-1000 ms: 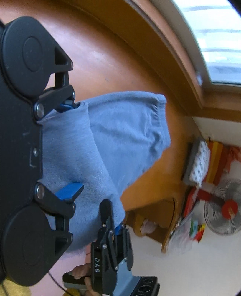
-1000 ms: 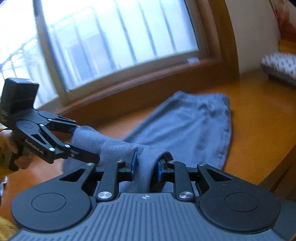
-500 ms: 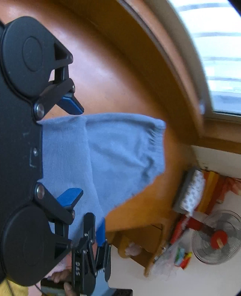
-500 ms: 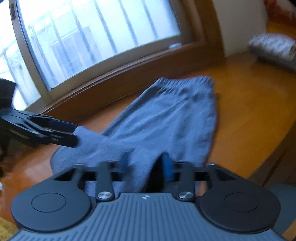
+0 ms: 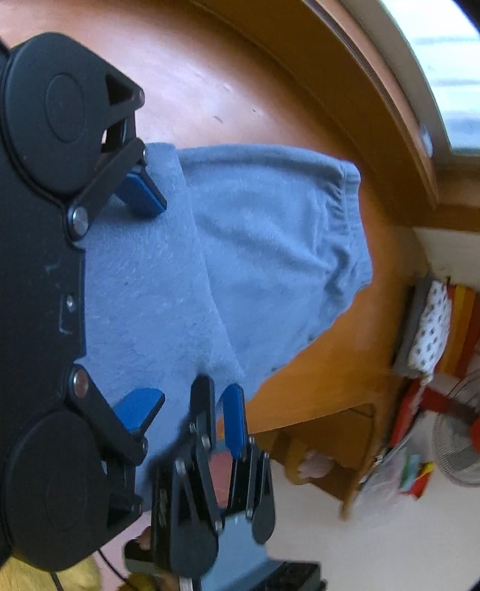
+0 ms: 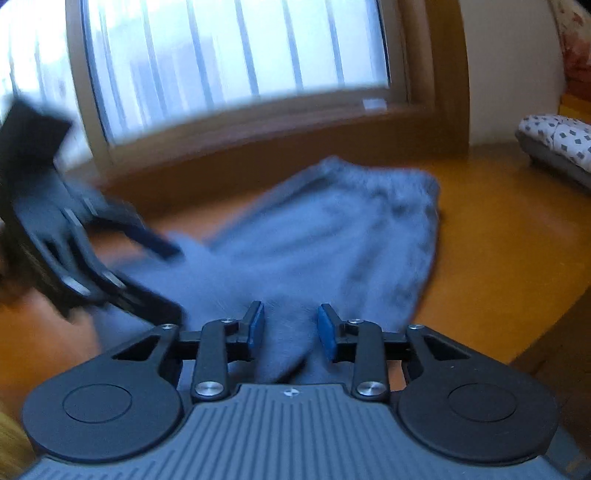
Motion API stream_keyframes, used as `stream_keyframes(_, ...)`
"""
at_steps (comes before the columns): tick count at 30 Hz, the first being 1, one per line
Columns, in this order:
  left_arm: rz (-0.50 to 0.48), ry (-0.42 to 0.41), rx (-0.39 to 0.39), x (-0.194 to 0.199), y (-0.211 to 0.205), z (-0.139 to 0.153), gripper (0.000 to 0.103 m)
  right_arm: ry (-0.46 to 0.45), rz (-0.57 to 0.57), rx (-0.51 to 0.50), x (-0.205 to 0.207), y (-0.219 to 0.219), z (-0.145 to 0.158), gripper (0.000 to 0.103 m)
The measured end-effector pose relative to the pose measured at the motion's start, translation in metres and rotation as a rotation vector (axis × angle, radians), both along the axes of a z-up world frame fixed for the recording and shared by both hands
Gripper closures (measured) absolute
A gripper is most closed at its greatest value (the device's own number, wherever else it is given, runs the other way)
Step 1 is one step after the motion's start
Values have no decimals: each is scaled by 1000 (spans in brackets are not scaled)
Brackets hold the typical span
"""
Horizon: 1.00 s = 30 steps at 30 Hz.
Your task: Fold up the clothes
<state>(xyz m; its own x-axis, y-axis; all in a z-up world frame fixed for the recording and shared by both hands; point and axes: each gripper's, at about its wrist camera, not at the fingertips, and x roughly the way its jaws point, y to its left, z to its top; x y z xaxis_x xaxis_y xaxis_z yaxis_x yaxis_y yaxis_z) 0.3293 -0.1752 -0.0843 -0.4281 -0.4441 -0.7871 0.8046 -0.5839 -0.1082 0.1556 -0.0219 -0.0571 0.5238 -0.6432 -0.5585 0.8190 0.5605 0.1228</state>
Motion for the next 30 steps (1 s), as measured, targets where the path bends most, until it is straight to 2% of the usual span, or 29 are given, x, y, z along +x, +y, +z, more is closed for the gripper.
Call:
stream_keyframes(4, 11, 13, -8, 2, 0, -4, 0, -33, -12, -27, -5, 4, -10, 68)
stream_keyframes(7, 9, 17, -25, 3, 4, -3, 0, -48, -32, -25, -5, 6, -10, 67)
stream_keyframes(9, 22, 26, -20, 6, 8, 3, 1, -90, -72, -19, -8, 7, -4, 67)
stream_keyframes(11, 44, 80, -9, 14, 15, 10, 1, -144, -104, -27, -11, 9, 5, 67)
stream_keyframes(13, 70, 130, 4, 22, 23, 14, 1, -191, -90, -46, -7, 10, 18, 67)
stream_keyframes(15, 89, 144, 5, 29, 33, 15, 1, -185, -50, -45, 6, 5, 23, 67)
stream_keyframes(17, 106, 146, 4, 35, 43, 14, 1, -133, -36, -5, 19, -4, 11, 67)
stream_keyframes(19, 109, 115, -10, 36, 50, 11, 0, -81, -21, 34, 32, -14, -2, 66)
stream_keyframes(20, 101, 85, -26, 34, 51, 7, 0, -99, -25, 20, 32, -15, -5, 66)
stream_keyframes(22, 89, 56, -37, 30, 50, 0, 0, -102, -40, 44, 34, -18, -1, 66)
stream_keyframes(25, 130, 91, -44, 36, 57, 8, 1, -55, -82, 4, 36, -8, 14, 66)
stream_keyframes(28, 158, 135, -75, 52, 81, 18, 1, -75, -122, -89, 20, 20, 30, 51)
stream_keyframes(29, 168, 137, -75, 58, 89, 18, 1, -79, -139, -114, 13, 32, 33, 41)
stream_keyframes(30, 179, 137, -71, 64, 96, 17, 1, -74, -156, -134, 7, 44, 31, 39)
